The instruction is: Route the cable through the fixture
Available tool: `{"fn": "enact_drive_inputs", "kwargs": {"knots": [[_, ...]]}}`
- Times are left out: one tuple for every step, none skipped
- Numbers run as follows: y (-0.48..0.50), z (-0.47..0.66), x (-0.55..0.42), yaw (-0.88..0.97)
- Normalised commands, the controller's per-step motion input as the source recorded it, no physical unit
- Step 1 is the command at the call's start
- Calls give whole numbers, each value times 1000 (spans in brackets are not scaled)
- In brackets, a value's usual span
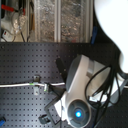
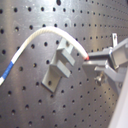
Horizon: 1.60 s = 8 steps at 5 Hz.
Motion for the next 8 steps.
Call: {"fn": "enact_drive_inputs", "kwargs": {"knots": [[0,17,0,191],[-38,2,-115,0],[-61,79,-475,-320],[-21,1,-30,0],[-14,430,-353,-49],[-48,183,-109,0],[62,28,-53,0],[74,463,-262,-29]]}}
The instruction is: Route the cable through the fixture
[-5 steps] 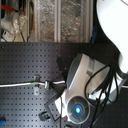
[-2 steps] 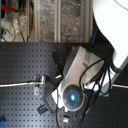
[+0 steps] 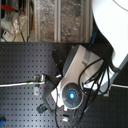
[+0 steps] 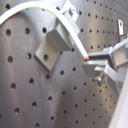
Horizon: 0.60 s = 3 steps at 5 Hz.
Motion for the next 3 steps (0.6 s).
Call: {"fn": "enact_drive_inputs", "kwargs": {"knots": [[1,43,1,0],[11,344,-123,0],[-68,437,-90,0]]}}
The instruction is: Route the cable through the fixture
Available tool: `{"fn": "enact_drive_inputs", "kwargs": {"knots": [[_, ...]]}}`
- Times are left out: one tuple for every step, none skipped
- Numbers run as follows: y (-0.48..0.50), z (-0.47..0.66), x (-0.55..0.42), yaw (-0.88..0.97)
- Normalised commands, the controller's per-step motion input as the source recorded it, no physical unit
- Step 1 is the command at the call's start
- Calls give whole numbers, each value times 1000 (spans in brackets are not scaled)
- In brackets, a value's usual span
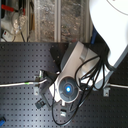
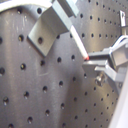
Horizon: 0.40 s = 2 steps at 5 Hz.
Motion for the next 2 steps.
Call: {"fn": "enact_drive_inputs", "kwargs": {"knots": [[-36,2,-48,-11],[-603,178,-45,-34]]}}
